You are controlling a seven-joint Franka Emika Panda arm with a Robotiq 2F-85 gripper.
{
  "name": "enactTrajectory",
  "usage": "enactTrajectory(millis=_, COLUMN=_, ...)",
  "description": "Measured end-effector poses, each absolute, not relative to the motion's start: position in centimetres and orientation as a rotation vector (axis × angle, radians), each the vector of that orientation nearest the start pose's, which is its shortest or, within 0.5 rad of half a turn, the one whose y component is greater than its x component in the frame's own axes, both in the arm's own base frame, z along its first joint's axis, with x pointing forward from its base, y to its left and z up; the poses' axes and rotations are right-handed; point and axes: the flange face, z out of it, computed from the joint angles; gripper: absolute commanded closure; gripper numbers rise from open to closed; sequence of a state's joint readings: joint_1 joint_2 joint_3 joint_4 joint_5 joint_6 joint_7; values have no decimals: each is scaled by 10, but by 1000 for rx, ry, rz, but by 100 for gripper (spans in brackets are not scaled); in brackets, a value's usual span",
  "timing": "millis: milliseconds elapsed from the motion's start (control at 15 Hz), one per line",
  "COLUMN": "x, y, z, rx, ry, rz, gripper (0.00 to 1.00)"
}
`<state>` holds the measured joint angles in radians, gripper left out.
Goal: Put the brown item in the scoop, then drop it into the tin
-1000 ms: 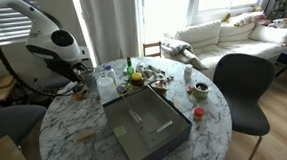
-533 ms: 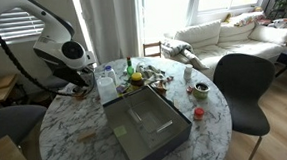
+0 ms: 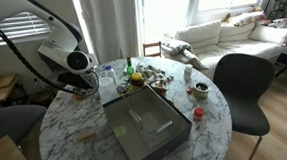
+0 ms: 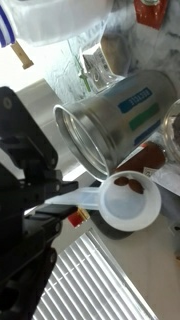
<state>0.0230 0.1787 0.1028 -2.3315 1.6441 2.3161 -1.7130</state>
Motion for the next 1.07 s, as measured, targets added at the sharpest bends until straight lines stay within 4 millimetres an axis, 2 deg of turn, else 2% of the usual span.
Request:
enactTrajectory(millis=267, x=507, y=84, z=260, rx=-2129, ry=-522, rz=-770, gripper=96)
enactTrajectory(millis=733, x=501, y=82, z=254, rx=-1993, ry=-585, rz=-782, gripper=96)
enactTrajectory(millis=1067, x=496, y=78, z=246, rx=-1918, ry=-655, rz=-872, gripper=96)
